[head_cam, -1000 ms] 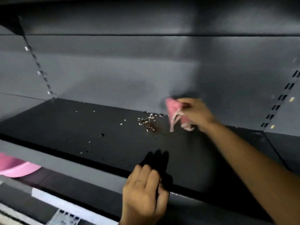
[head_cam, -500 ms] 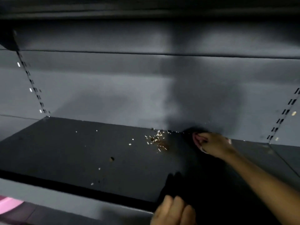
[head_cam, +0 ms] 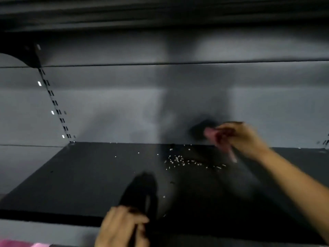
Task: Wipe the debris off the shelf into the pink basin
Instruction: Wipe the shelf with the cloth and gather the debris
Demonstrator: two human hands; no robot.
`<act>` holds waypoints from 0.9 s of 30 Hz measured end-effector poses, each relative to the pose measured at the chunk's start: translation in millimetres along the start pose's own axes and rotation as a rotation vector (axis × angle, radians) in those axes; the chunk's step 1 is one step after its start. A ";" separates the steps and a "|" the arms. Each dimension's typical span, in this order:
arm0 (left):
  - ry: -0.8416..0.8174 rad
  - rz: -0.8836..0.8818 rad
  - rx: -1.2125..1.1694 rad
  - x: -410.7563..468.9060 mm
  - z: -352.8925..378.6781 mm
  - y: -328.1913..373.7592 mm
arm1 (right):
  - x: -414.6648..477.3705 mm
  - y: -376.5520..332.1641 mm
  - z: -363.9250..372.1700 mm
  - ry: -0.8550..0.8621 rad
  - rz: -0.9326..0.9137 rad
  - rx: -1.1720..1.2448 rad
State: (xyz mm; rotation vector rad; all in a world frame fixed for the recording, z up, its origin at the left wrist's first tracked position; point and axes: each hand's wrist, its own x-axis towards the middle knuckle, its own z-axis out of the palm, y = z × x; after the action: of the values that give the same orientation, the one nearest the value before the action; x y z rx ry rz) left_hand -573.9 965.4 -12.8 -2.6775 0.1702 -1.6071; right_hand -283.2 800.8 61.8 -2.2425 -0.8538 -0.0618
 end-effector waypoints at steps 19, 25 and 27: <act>-0.158 -0.392 0.104 -11.5 7.9 -26.7 | 6.4 -0.8 59.3 -0.130 0.121 -0.317; -0.227 -0.373 0.153 -13.2 3.9 -27.2 | 10.3 24.1 -12.6 0.031 0.286 -0.112; -0.212 -0.381 0.165 -12.4 4.8 -26.7 | 6.1 47.3 -26.2 0.038 0.409 -0.349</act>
State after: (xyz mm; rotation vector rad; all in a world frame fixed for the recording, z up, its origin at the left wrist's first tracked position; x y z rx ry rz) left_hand -573.2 993.0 -24.1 -2.8428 -0.4810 -1.3189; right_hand -245.1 762.8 53.7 -2.6926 -0.3687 -0.0648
